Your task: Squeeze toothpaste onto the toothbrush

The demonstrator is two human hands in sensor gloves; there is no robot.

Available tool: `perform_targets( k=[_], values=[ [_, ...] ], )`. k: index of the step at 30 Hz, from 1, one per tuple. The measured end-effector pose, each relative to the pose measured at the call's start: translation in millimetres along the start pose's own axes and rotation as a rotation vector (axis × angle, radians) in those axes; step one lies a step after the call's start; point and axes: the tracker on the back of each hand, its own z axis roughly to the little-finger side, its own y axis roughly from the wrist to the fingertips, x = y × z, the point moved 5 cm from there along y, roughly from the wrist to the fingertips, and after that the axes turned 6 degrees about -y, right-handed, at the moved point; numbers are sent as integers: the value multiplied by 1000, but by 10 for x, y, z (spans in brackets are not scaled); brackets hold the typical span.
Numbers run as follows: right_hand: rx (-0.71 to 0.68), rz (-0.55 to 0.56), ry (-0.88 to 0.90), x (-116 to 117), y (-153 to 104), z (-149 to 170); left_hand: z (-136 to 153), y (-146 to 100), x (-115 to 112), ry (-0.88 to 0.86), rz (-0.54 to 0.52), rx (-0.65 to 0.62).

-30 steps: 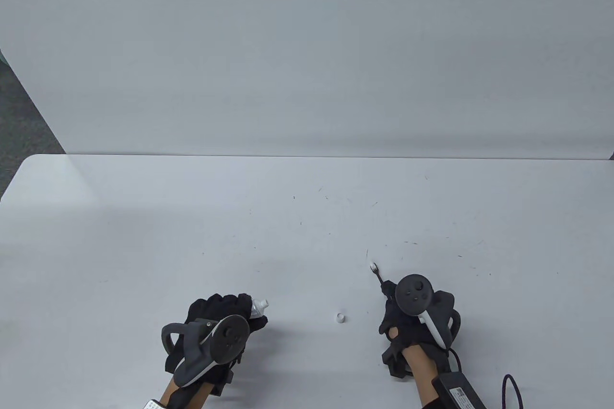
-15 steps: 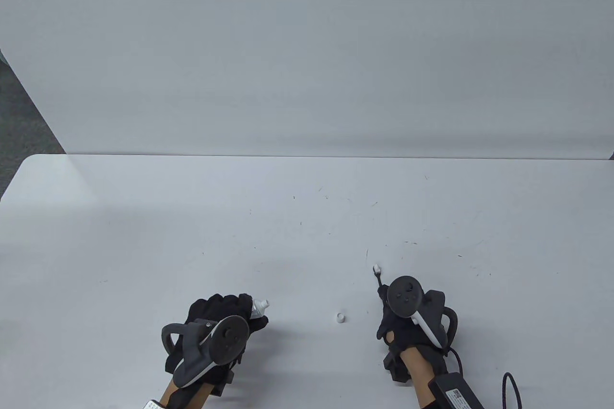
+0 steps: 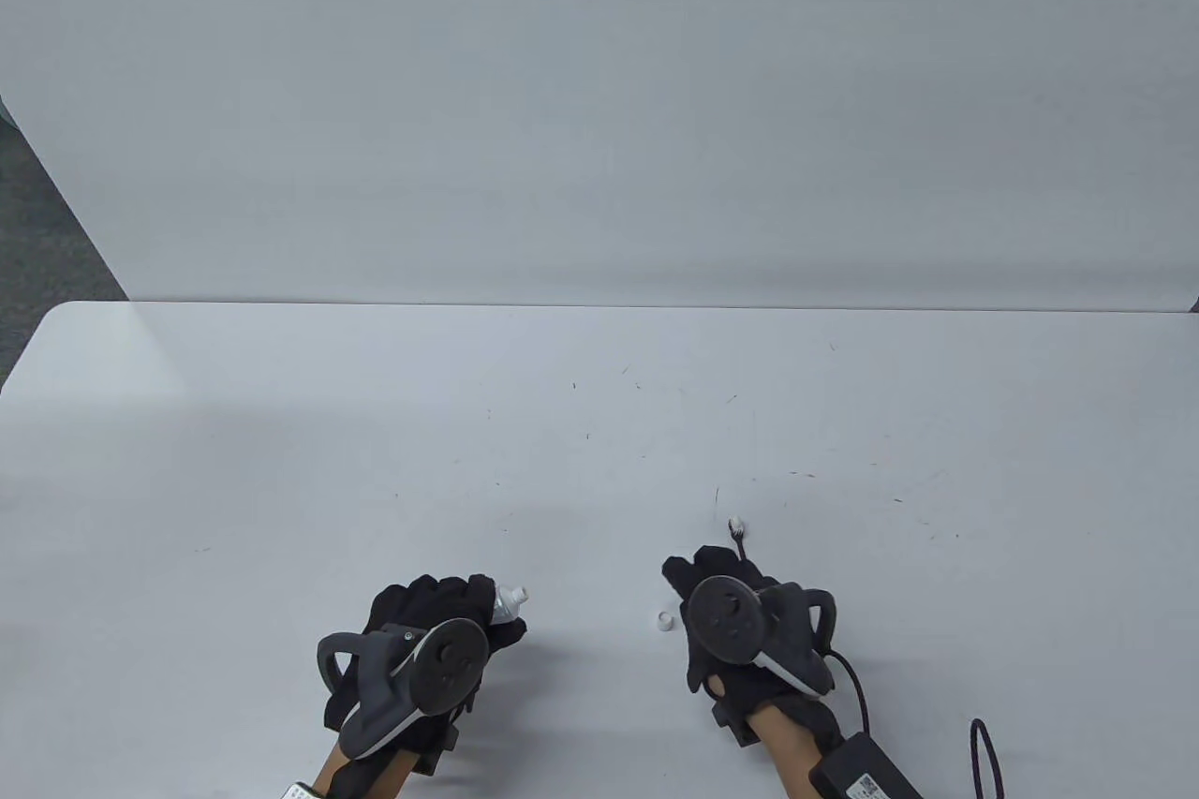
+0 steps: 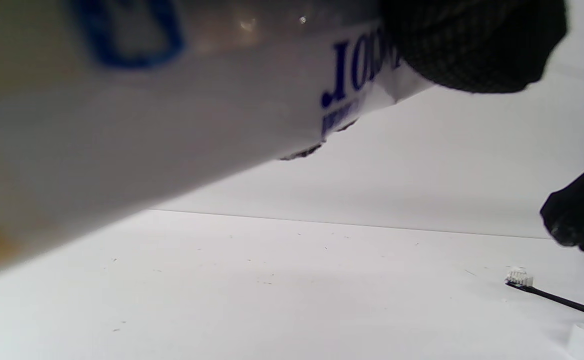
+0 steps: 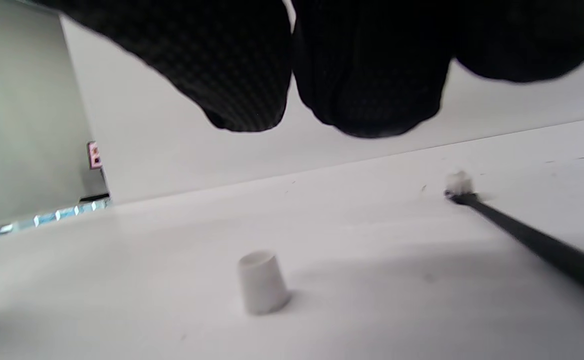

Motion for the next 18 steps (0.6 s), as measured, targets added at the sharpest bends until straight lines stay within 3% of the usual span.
perform_targets(
  k=[3, 8, 18],
  values=[
    [-47, -61, -108, 155, 50, -205, -10, -3, -7, -3, 3, -6],
    [-34, -132, -160, 315, 92, -247, -33, -7, -15, -5, 3, -14],
    [-34, -116, -218, 393, 120, -277, -115, -25, -27, -4, -2, -45]
  ],
)
